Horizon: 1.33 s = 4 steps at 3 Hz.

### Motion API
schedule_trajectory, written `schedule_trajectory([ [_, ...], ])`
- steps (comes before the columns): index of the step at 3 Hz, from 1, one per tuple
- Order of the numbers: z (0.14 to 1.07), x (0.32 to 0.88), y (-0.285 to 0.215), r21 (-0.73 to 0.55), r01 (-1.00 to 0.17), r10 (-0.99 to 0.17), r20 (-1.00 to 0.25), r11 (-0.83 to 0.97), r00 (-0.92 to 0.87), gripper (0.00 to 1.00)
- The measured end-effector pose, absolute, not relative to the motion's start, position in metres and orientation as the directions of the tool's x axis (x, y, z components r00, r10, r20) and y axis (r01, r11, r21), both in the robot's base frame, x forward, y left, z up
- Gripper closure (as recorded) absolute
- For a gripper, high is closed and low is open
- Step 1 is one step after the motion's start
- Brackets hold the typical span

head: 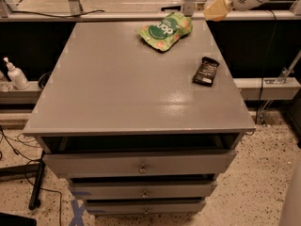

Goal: Move orange near rxbar chocolate

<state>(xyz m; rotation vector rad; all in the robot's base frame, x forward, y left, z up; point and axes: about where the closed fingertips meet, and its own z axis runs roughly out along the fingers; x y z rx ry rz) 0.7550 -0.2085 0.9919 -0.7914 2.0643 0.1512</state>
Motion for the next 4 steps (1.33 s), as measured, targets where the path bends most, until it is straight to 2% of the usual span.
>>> schedule_trajectory([
  [2,0.982,0.76,-0.205,-0.173,-0.609,-0.493,-0.769,0.774,-0.408,1.0],
  [4,0.97,0.738,-0.266,-0.209,-0.613,-0.562,-0.684,0.762,-0.466,1.0],
])
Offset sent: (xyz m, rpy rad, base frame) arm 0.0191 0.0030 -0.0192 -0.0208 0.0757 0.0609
